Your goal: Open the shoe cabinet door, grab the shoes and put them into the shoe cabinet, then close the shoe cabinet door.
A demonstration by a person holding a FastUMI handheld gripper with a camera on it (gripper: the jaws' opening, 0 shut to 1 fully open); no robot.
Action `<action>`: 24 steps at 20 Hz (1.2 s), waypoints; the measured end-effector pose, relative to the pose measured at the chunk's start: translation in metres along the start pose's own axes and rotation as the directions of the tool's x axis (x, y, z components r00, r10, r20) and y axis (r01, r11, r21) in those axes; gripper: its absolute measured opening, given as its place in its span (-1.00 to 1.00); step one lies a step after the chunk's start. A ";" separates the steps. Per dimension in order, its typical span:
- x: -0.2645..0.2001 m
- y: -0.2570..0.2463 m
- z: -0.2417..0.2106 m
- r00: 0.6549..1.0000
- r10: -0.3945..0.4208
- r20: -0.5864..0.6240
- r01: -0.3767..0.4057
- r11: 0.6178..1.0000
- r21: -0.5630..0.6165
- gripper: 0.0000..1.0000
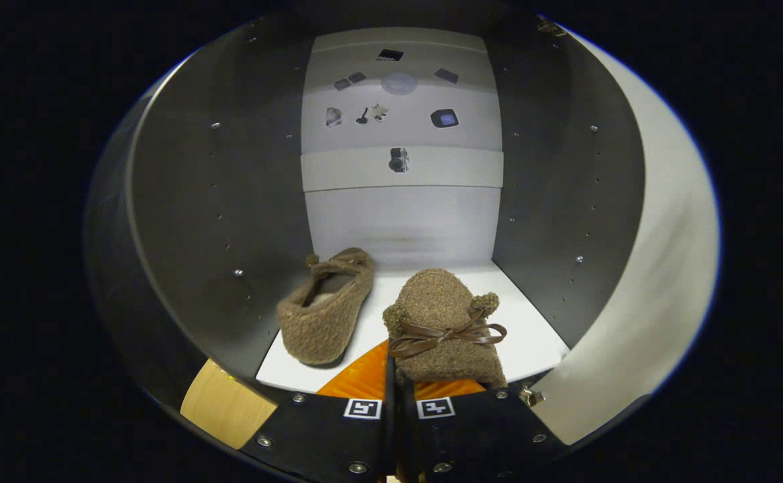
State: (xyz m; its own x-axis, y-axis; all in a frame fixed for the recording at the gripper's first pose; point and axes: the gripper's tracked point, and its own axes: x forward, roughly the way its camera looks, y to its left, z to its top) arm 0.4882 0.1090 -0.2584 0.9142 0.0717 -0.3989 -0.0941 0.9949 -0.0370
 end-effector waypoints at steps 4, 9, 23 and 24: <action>0.048 -0.008 0.024 1.000 0.021 0.000 -0.021 1.000 0.007 -0.90; 0.098 -0.013 0.037 0.999 0.045 -0.006 -0.045 0.999 0.012 -0.90; 0.127 -0.014 0.030 0.994 0.067 -0.088 -0.056 0.991 0.124 -0.60; 0.123 -0.015 0.032 0.994 0.065 -0.090 -0.052 0.988 0.144 -0.49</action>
State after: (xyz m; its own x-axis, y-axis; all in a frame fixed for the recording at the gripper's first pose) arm 0.6142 0.1055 -0.2777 0.8669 0.1297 -0.4814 -0.0838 0.9897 0.1158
